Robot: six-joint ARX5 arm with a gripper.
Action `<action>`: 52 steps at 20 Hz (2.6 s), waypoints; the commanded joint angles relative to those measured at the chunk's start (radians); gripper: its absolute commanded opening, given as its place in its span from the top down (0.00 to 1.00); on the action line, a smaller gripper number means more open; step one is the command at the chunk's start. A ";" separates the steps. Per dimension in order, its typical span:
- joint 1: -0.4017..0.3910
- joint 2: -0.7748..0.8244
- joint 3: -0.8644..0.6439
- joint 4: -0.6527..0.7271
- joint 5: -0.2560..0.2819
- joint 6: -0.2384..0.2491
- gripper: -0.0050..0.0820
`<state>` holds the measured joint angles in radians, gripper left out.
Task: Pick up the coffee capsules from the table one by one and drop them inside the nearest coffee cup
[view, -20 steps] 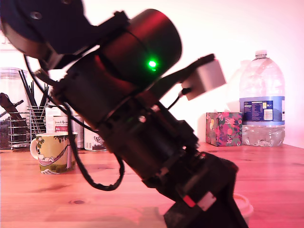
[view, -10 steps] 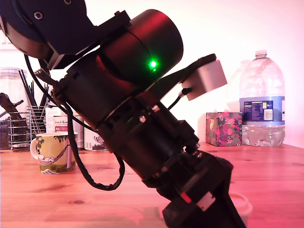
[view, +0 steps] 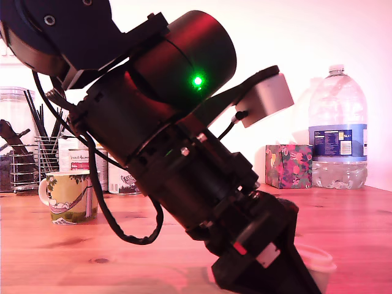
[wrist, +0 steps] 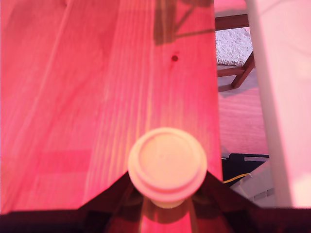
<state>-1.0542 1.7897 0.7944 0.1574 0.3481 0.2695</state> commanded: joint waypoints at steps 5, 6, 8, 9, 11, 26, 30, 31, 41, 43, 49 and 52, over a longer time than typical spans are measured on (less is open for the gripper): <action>0.030 -0.039 -0.002 0.050 0.003 -0.071 0.83; 0.039 -0.056 -0.002 0.052 0.002 -0.088 0.83; 0.062 -0.090 -0.003 0.053 -0.009 -0.113 0.83; 0.074 -0.104 -0.004 0.053 -0.009 -0.113 0.83; 0.102 -0.133 -0.015 0.065 -0.017 -0.140 0.83; 0.353 -0.628 -0.430 0.232 -0.231 -0.275 0.83; 0.454 -0.758 -0.477 0.161 -0.283 -0.297 0.83; 0.486 -0.788 -0.478 0.134 -0.294 -0.297 0.83; 0.750 -0.882 -0.478 0.051 -0.304 -0.287 0.83; 0.772 -0.882 -0.478 0.056 -0.304 -0.287 0.83; 0.789 -0.879 -0.478 0.060 -0.304 -0.269 0.83; 0.789 -0.879 -0.475 0.060 -0.304 -0.269 0.83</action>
<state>-0.2665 0.9058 0.3325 0.2077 0.0429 -0.0074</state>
